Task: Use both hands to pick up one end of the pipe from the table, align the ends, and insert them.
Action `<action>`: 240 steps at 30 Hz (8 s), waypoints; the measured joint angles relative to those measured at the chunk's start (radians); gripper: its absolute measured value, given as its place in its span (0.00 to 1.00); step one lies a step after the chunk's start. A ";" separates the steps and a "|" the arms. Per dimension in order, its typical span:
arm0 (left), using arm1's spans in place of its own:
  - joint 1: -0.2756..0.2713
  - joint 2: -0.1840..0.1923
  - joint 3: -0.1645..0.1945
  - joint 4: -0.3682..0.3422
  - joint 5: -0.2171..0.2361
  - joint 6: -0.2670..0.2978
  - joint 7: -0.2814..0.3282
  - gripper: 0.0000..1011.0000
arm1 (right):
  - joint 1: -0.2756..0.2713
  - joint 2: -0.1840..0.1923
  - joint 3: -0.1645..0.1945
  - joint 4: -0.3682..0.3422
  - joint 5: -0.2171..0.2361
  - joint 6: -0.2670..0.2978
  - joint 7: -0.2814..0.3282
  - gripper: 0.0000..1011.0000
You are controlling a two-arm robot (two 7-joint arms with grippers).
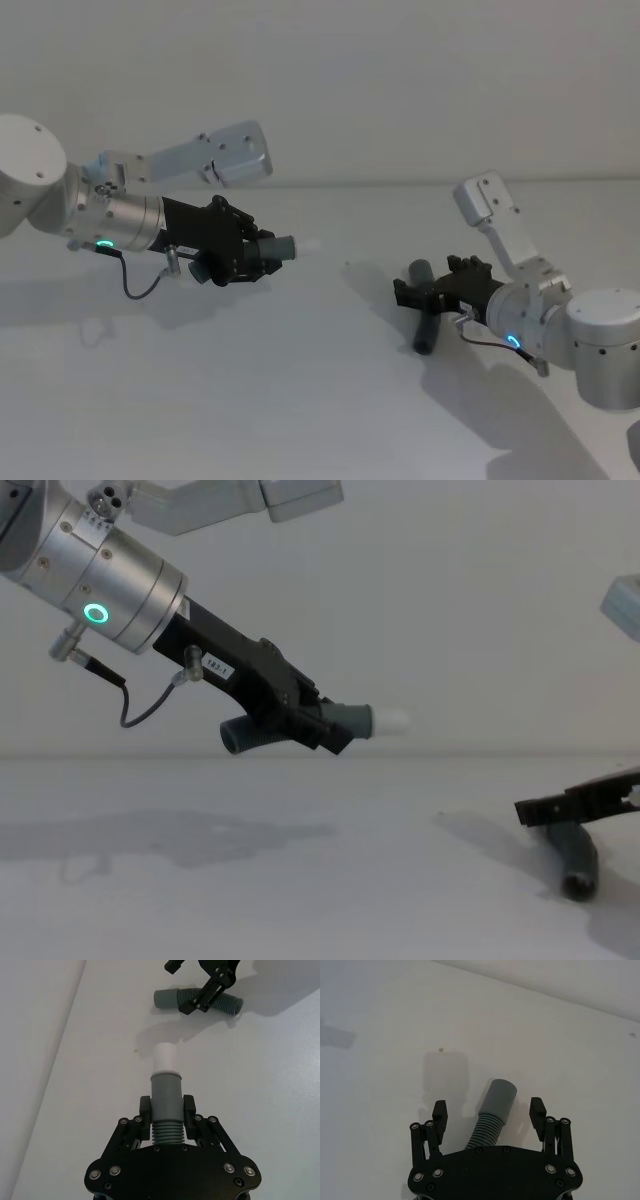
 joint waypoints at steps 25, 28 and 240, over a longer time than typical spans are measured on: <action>0.000 0.000 0.000 0.000 0.000 0.000 0.000 0.34 | -0.018 -0.028 0.018 0.002 -0.005 0.036 -0.003 0.99; 0.000 0.000 0.000 0.000 0.000 0.000 0.000 0.34 | -0.019 -0.029 0.020 0.003 -0.007 0.037 -0.002 0.99; 0.000 0.000 0.000 0.000 0.000 0.000 0.000 0.34 | 0.566 0.232 -0.413 0.362 -0.150 -0.871 0.888 0.24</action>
